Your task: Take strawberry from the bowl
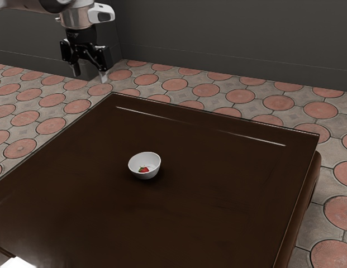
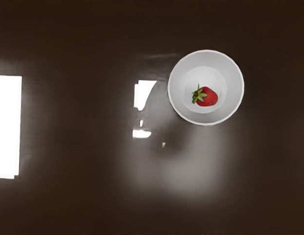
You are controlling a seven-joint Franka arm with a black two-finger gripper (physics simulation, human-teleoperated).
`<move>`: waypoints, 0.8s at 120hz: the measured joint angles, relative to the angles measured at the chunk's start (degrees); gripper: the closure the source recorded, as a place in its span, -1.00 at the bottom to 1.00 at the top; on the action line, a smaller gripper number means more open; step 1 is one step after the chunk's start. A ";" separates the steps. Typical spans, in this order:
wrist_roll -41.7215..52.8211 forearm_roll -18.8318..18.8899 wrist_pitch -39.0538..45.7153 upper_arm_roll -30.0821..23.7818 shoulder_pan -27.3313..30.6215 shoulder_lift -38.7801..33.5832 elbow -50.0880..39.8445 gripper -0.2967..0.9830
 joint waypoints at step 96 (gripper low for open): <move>-0.81 -3.84 12.95 -0.05 11.62 19.68 -2.68 -0.54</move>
